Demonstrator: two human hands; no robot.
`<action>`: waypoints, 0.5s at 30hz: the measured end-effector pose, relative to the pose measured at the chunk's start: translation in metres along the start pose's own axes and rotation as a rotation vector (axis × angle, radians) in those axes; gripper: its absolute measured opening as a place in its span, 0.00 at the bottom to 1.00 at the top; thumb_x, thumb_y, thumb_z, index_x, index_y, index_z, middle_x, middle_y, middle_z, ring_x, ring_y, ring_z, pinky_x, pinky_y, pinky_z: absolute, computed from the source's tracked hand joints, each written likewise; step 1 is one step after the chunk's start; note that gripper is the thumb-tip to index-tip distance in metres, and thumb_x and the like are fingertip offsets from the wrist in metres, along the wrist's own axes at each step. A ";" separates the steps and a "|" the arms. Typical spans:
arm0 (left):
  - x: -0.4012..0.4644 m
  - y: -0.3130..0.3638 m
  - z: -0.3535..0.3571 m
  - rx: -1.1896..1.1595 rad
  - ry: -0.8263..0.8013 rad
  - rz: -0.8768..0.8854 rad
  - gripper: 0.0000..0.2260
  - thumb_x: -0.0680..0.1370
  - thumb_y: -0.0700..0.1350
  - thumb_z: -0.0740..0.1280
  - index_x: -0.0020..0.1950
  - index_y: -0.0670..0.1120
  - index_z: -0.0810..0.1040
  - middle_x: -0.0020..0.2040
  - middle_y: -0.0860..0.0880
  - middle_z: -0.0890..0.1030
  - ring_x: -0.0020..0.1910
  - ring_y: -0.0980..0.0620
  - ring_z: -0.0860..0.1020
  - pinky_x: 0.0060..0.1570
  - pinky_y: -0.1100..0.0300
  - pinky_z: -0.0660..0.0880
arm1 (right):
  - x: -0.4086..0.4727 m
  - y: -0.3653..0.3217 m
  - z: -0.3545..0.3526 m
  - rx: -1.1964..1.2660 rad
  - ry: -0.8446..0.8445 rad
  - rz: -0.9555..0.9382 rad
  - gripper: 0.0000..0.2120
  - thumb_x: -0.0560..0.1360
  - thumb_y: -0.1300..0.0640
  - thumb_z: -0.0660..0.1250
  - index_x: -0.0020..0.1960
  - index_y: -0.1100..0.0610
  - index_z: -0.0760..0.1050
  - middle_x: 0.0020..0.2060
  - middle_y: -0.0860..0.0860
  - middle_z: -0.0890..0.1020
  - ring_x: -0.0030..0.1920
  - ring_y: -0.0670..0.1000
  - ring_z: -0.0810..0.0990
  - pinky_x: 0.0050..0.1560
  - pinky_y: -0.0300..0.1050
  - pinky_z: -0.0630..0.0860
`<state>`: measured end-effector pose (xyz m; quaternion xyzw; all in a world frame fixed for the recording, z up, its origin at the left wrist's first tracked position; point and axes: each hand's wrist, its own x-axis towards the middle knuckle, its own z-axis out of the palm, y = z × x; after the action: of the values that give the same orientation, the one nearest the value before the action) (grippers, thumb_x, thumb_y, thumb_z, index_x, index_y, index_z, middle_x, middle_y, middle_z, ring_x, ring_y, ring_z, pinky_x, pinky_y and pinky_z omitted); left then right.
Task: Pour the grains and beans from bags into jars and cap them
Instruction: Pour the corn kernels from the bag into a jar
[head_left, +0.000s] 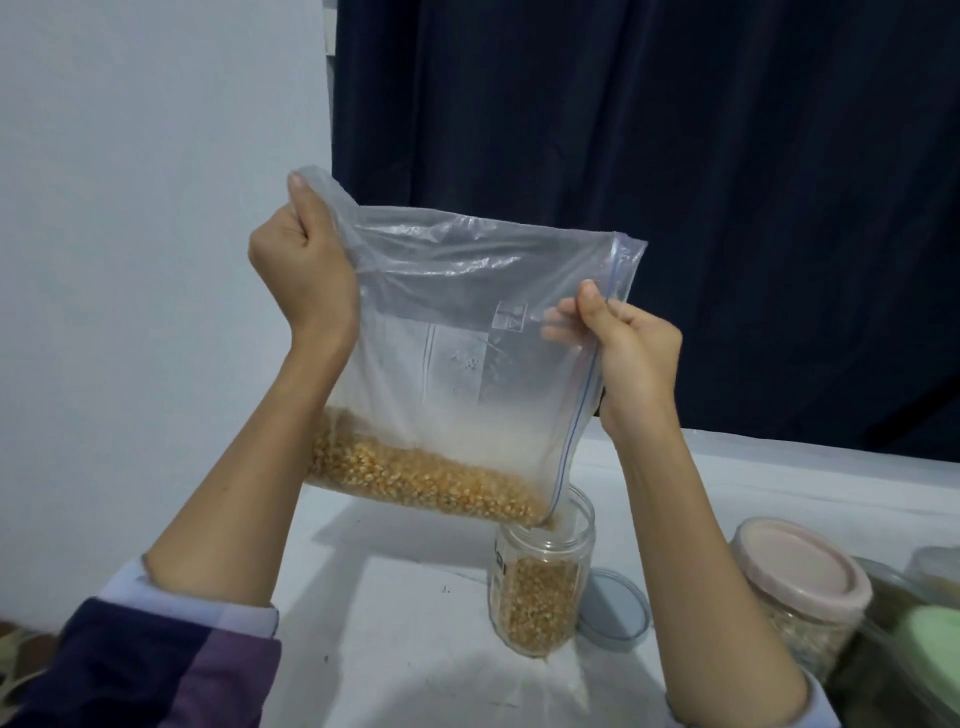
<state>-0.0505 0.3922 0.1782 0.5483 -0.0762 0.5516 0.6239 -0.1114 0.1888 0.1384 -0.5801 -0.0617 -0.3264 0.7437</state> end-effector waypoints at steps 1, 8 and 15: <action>0.000 0.001 0.000 0.002 0.001 -0.001 0.24 0.82 0.45 0.56 0.27 0.50 0.54 0.17 0.56 0.58 0.21 0.58 0.56 0.26 0.65 0.53 | 0.000 0.000 0.000 -0.002 0.010 0.003 0.10 0.76 0.58 0.69 0.38 0.61 0.81 0.33 0.52 0.85 0.35 0.49 0.84 0.56 0.46 0.79; 0.001 0.006 0.002 0.004 -0.008 0.008 0.24 0.82 0.45 0.56 0.27 0.50 0.53 0.18 0.56 0.58 0.22 0.58 0.55 0.26 0.64 0.53 | 0.001 0.000 0.000 0.018 0.044 -0.010 0.09 0.76 0.58 0.69 0.38 0.60 0.81 0.32 0.52 0.85 0.37 0.49 0.85 0.58 0.46 0.78; -0.003 0.007 0.002 0.001 -0.017 0.001 0.24 0.82 0.44 0.56 0.27 0.50 0.53 0.17 0.56 0.58 0.21 0.58 0.55 0.26 0.66 0.53 | 0.001 0.001 -0.002 0.009 0.022 0.007 0.09 0.76 0.58 0.68 0.38 0.60 0.81 0.32 0.50 0.85 0.37 0.48 0.85 0.58 0.44 0.77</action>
<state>-0.0557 0.3875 0.1812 0.5533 -0.0815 0.5472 0.6227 -0.1104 0.1871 0.1372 -0.5734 -0.0528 -0.3297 0.7482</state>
